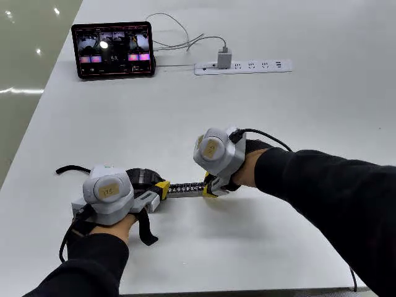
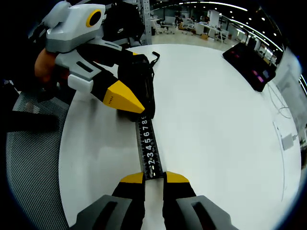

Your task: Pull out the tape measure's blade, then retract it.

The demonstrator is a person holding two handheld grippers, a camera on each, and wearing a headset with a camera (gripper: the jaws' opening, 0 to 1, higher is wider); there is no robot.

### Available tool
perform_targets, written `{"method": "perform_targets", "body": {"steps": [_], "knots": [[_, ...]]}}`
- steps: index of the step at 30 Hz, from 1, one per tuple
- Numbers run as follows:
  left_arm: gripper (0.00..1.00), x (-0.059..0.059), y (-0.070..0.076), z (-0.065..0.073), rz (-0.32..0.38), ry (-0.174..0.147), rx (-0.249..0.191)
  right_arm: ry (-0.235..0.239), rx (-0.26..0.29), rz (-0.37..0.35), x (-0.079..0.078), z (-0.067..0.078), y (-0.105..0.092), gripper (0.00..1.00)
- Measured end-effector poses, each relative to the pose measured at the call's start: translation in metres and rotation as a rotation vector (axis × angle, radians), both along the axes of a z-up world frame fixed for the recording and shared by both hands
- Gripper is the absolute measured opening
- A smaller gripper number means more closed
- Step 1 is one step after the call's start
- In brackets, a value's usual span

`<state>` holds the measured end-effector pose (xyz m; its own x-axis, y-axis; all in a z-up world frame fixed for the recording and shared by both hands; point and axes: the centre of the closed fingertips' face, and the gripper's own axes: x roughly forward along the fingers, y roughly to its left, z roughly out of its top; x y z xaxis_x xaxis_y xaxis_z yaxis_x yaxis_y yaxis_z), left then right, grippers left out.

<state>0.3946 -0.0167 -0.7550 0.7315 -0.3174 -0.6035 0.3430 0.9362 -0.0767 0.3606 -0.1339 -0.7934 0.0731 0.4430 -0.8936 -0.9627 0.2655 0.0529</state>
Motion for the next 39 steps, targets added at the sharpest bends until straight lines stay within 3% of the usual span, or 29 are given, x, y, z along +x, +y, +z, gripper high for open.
{"method": "perform_targets", "body": {"steps": [17, 24, 39], "knots": [[0.57, 0.0, 0.001, 0.001, -0.012, 0.0, -0.021, -0.004, 0.037, 0.017, 0.0, 0.001, 0.01, 0.09], [0.57, 0.001, 0.002, 0.001, -0.016, 0.007, -0.034, 0.001, 0.078, 0.008, -0.001, 0.001, 0.015, 0.09], [0.57, 0.001, 0.002, 0.0, -0.018, 0.008, -0.032, -0.009, 0.108, 0.004, 0.0, 0.0, 0.032, 0.09]]}}
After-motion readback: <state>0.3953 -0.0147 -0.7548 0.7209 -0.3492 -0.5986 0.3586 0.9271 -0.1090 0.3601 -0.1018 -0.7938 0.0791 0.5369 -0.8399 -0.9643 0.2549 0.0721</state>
